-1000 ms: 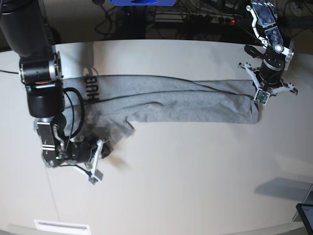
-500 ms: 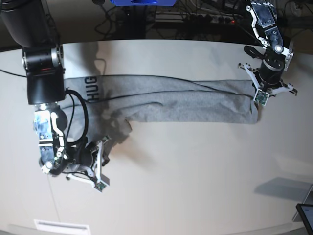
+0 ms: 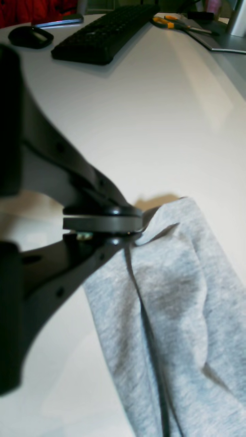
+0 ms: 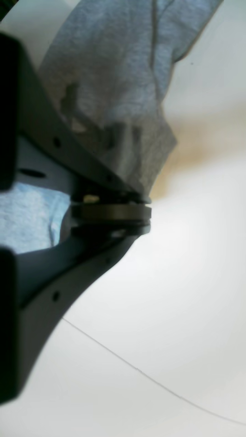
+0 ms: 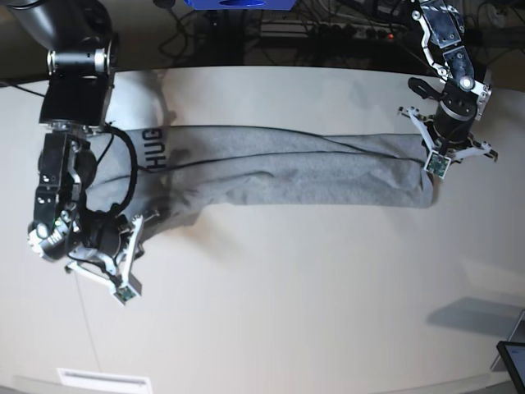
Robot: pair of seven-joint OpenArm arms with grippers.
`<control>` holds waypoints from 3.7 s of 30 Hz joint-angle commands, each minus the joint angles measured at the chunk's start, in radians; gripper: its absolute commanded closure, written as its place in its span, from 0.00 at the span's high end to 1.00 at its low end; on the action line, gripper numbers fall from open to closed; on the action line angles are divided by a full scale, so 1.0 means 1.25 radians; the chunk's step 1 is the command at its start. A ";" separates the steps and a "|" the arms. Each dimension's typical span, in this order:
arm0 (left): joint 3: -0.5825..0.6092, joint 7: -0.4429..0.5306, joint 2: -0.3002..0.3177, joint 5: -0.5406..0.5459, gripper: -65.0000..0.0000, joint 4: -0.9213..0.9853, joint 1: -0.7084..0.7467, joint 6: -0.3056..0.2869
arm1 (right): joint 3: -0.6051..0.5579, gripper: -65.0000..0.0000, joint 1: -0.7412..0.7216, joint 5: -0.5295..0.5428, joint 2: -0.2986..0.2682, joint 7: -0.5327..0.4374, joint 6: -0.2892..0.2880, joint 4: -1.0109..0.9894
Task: Fold the T-shirt properly
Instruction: 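Tuck the sleeve under the folded strip with the right gripper, then release the sleeve and move the right gripper onto the strip's middle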
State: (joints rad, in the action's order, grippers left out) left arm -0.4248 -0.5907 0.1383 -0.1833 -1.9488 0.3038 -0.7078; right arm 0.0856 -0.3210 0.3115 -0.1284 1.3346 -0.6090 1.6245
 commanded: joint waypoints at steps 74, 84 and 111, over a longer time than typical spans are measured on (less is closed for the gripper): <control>-0.387 -0.336 0.061 0.744 0.80 0.068 -0.004 0.008 | 0.007 0.70 0.510 -0.001 -0.082 -0.478 -0.001 0.289; -0.386 -0.357 0.099 0.841 0.81 0.212 -0.004 0.008 | -0.046 0.70 0.553 -0.002 -0.162 -0.594 0.001 0.292; -0.260 -0.504 0.225 0.838 0.80 0.401 -0.202 0.008 | -0.270 0.48 0.561 -0.605 0.027 -0.666 0.153 0.288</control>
State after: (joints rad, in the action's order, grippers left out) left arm -0.7403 -1.2350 0.3904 0.8528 -1.4277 0.0570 -0.6933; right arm -0.2508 0.3874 -0.4465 -0.0963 0.5278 -0.4263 1.9671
